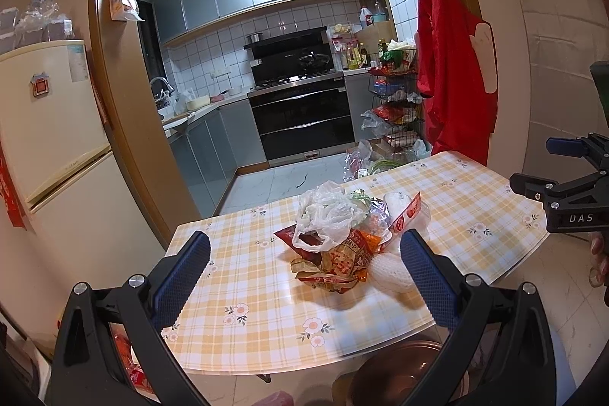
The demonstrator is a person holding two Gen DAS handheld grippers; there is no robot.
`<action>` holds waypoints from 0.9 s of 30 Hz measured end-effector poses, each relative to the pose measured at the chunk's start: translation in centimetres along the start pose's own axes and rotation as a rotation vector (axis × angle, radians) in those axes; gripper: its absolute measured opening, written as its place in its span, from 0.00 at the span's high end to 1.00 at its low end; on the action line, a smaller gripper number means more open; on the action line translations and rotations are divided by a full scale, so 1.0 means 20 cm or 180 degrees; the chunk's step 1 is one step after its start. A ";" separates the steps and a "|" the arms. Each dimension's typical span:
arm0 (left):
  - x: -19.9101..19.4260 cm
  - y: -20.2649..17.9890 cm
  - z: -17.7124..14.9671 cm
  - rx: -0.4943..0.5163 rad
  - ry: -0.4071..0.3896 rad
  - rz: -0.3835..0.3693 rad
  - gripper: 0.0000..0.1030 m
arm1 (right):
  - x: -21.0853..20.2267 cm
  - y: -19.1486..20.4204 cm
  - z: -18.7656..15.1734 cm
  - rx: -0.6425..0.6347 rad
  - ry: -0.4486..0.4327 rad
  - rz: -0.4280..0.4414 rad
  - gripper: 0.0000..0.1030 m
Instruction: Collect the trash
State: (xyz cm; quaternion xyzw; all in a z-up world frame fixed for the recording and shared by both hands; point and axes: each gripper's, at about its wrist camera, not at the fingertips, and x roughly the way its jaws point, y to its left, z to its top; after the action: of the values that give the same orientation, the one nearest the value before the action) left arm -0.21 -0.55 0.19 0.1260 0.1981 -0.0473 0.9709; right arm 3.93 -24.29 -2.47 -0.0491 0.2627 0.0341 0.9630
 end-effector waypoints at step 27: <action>0.00 0.00 -0.01 0.0032 0.0017 -0.0076 0.05 | 0.00 0.04 -0.02 0.0043 0.0022 -0.0020 0.05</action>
State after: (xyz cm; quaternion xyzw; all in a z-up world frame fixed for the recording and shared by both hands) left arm -0.20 -0.57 0.01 0.1286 0.2019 -0.0596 0.9691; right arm 3.69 -23.57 -2.83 -0.0436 0.2661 0.0291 0.9625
